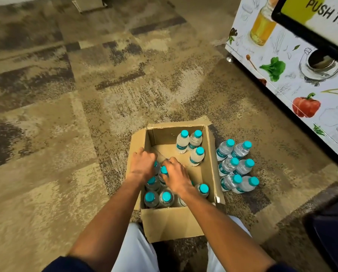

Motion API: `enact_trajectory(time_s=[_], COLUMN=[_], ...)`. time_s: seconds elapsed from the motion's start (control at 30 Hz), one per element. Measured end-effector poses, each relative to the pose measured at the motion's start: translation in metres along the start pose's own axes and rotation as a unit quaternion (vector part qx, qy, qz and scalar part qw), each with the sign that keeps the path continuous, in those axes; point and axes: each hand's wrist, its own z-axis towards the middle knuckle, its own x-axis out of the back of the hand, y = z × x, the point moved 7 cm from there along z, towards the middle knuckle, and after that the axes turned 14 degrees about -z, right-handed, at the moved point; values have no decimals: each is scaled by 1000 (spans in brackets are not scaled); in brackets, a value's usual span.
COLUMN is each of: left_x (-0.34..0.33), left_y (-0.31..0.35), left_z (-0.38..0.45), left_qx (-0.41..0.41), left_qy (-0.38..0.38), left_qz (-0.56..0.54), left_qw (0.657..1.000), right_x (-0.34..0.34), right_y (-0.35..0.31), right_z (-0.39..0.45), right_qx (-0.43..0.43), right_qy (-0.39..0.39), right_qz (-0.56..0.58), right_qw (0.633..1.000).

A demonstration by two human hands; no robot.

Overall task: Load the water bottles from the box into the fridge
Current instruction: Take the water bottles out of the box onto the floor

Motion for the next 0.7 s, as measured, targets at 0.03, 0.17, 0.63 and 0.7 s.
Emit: enact_trajectory(time_s=[0.03, 0.17, 0.63, 0.7], left_x=[0, 6, 120, 135], left_y=[-1, 0, 58, 79], left_z=[-2, -12, -42, -47], left_qx=[-1, -9, -104, -129], left_qy=[1, 22, 159, 173], left_qz=[-7, -52, -122, -128], left_qw=[1000, 998, 974, 968], right_x=[0, 5, 128, 147], right_y=[0, 7, 45, 61], right_z=[-2, -12, -46, -56], right_qx=[4, -4, 16, 6], right_qy=[-1, 5, 140, 172], right_qz=[0, 15, 61, 58], right_qw=[1000, 1000, 988, 983])
